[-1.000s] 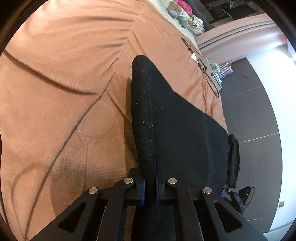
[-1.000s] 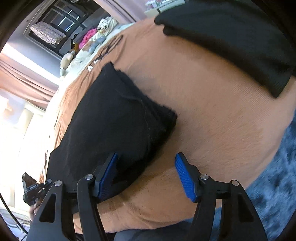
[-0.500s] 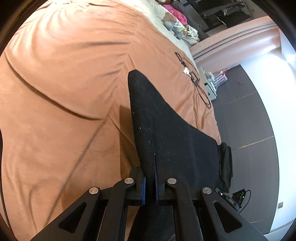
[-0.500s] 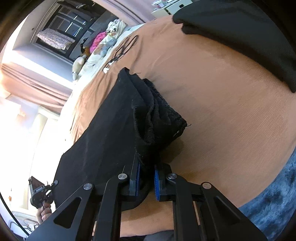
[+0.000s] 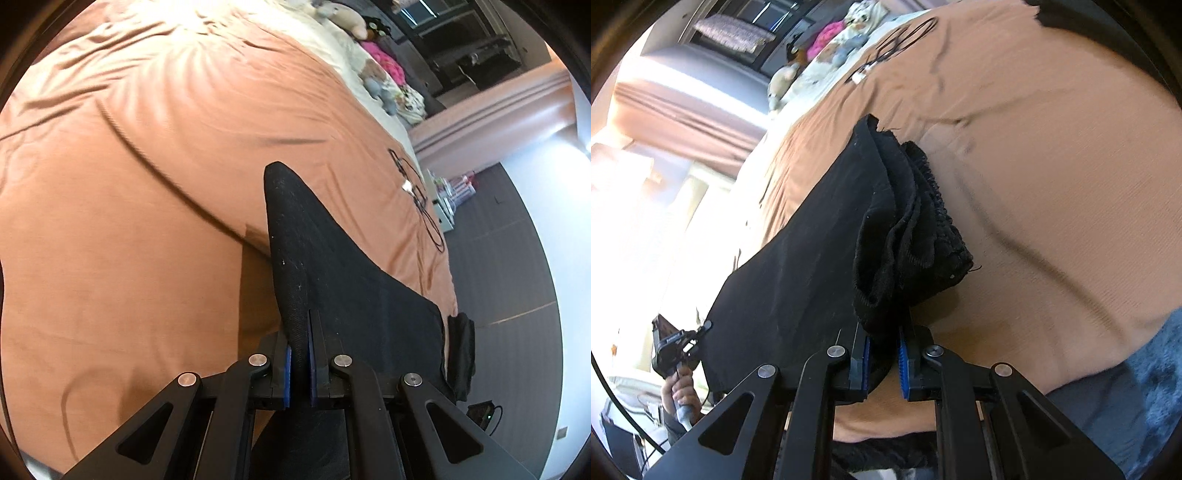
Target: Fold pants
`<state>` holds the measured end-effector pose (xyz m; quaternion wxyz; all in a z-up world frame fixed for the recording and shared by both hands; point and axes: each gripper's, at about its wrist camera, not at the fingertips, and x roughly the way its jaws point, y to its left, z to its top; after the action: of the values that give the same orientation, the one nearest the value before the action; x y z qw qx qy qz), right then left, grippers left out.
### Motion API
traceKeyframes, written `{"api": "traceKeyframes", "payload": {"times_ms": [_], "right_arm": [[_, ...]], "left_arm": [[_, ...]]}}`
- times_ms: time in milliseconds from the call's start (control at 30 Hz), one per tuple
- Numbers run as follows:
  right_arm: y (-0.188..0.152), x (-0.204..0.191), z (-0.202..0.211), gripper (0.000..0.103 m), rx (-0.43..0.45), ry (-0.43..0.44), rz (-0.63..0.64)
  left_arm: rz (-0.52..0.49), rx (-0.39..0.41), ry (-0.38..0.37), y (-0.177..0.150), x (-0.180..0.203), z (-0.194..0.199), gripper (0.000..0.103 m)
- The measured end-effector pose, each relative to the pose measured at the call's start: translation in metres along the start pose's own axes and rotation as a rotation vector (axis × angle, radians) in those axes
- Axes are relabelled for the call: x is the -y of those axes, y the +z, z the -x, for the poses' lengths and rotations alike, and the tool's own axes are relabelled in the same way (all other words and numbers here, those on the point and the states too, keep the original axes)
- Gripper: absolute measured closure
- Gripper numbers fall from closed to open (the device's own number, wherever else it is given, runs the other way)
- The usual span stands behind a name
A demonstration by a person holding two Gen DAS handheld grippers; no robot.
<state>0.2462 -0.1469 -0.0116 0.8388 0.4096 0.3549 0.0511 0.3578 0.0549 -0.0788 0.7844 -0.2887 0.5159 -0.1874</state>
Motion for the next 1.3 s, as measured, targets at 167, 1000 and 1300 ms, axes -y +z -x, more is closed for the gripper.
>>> {"api": "traceKeyframes", "payload": {"times_ms": [167, 1000, 1300], "right_arm": [[0.001, -0.012, -0.019, 0.094, -0.039, 0.023, 0.030], [0.107, 0.027, -0.009, 0.028, 0.035, -0.083, 0.183], [0.132, -0.025, -0.074, 0.028, 0.006, -0.090, 0.323]], "left_arm": [[0.043, 0.026, 0.029, 0.004, -0.031, 0.024, 0.096], [0.130, -0.018, 0.127, -0.054, -0.108, 0.029, 0.052], [0.163, -0.022, 0.096, -0.092, -0.127, 0.043, 0.062]]}}
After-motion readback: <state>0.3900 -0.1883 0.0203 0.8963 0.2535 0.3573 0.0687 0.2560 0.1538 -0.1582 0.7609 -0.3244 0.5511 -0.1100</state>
